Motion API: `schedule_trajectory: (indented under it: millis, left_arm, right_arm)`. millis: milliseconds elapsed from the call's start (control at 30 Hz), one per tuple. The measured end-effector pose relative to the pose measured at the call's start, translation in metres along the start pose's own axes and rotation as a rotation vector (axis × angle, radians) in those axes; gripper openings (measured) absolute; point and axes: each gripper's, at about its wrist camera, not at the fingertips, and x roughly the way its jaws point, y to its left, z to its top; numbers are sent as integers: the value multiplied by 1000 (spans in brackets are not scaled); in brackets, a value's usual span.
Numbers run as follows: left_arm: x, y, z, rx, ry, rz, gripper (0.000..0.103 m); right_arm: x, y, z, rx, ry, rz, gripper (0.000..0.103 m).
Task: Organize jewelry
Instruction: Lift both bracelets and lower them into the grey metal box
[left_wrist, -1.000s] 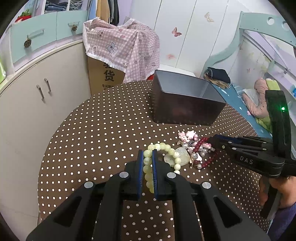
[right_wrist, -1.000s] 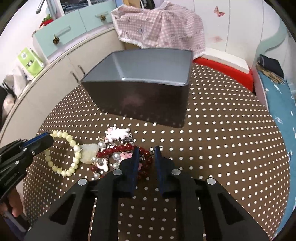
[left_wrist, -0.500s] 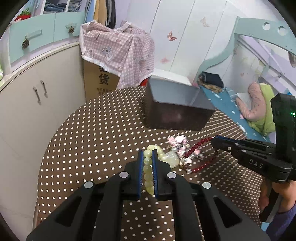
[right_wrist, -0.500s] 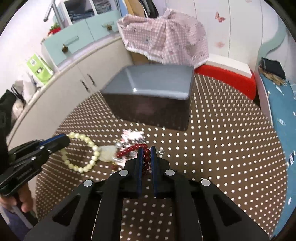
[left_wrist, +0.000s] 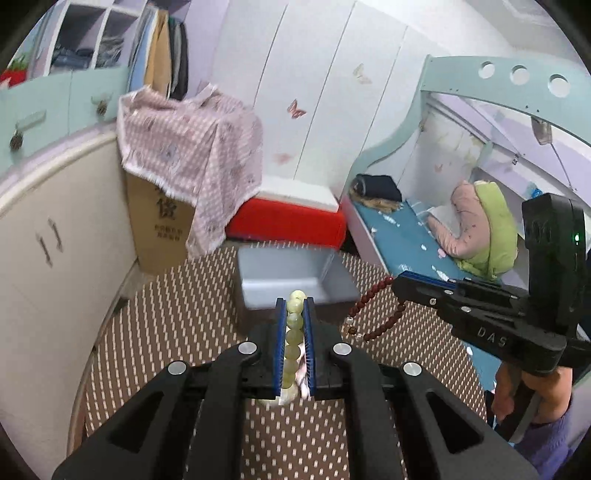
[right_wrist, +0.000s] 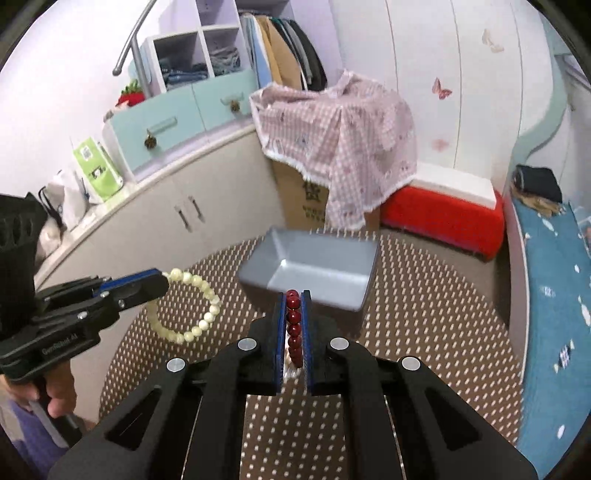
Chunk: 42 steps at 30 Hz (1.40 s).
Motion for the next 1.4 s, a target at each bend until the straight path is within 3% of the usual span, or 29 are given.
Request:
schedule_trajectory:
  millis: [200, 367, 700, 1000, 1067, 1133, 1300, 1367, 1400]
  left_arm:
    - [20, -9, 41, 35, -18, -6, 8]
    - [64, -3, 61, 23, 36, 6, 8]
    - [142, 20, 32, -17, 220, 30, 8]
    - [153, 28, 18, -31, 251, 57, 9]
    - [153, 30, 17, -31, 254, 55, 15]
    - [150, 29, 16, -30, 249, 59, 29]
    - [132, 26, 16, -35, 221, 61, 29]
    - [117, 25, 15, -40, 193, 70, 37]
    - [107, 25, 16, -44, 168, 80, 46]
  right_arm:
    - [8, -11, 35, 9, -46, -27, 8]
    - [29, -17, 49, 12, -50, -40, 8]
    - [106, -28, 23, 34, 92, -48, 8]
    - [128, -33, 1, 43, 152, -73, 11]
    - [129, -34, -2, 46, 163, -75, 11]
    - [129, -33, -3, 43, 172, -84, 11]
    - [111, -31, -4, 44, 144, -101, 11]
    - [97, -30, -3, 41, 121, -119, 11]
    - [87, -29, -3, 40, 104, -128, 13]
